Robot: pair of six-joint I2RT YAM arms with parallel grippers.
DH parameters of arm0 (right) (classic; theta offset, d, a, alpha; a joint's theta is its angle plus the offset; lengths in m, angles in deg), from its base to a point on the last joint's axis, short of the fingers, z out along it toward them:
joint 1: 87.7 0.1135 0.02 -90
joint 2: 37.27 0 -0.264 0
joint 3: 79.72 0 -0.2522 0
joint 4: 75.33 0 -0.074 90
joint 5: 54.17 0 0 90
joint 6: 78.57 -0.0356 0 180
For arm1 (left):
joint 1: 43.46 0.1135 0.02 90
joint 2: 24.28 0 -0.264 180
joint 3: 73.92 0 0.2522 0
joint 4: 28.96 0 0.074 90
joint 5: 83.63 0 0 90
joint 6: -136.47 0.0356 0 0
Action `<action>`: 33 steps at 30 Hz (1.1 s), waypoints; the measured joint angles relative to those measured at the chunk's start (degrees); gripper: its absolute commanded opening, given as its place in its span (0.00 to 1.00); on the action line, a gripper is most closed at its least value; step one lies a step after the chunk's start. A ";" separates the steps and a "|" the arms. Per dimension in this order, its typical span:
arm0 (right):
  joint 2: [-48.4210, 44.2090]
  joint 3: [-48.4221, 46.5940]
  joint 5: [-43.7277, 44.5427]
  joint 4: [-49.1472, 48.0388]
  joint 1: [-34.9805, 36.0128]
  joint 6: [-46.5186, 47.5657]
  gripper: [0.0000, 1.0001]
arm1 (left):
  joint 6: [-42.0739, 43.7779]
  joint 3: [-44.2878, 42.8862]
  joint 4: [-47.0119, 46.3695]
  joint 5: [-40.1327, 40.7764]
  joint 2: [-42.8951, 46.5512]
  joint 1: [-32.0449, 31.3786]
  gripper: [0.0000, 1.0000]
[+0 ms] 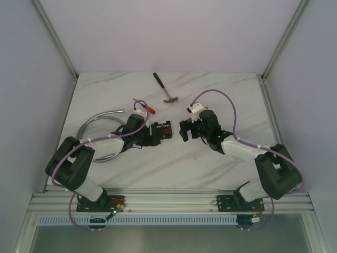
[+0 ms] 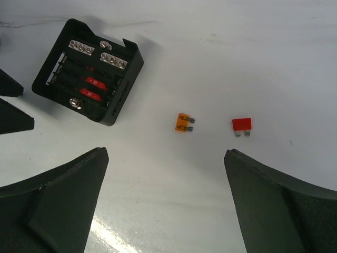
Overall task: Snap on the fuse box
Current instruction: Move the fuse box base at the center of the board.
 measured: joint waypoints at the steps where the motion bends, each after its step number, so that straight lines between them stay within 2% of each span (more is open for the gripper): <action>1: 0.00 -0.02 0.20 0.00 0.02 0.00 1.00 | -0.20 -0.31 0.76 0.98 0.22 0.00 0.73; 8: -0.02 -0.28 2.36 0.00 0.00 -0.46 1.00 | -0.28 -10.05 3.19 7.89 -3.08 0.31 0.65; 12: -0.04 -0.28 3.37 0.02 0.02 -0.66 1.00 | 0.26 -14.43 3.02 9.84 -6.34 0.50 0.57; 18: -0.13 -0.28 4.11 0.04 0.02 -0.68 1.00 | 1.40 -15.39 6.34 12.15 -8.70 0.48 0.47; 26: -0.13 -0.28 4.39 0.07 0.00 -0.90 1.00 | 2.95 -16.17 9.25 11.23 -9.18 0.07 0.36; 33: -0.24 -0.28 4.72 0.68 0.00 -1.03 1.00 | 4.98 -16.81 11.50 10.29 -9.66 -0.44 0.18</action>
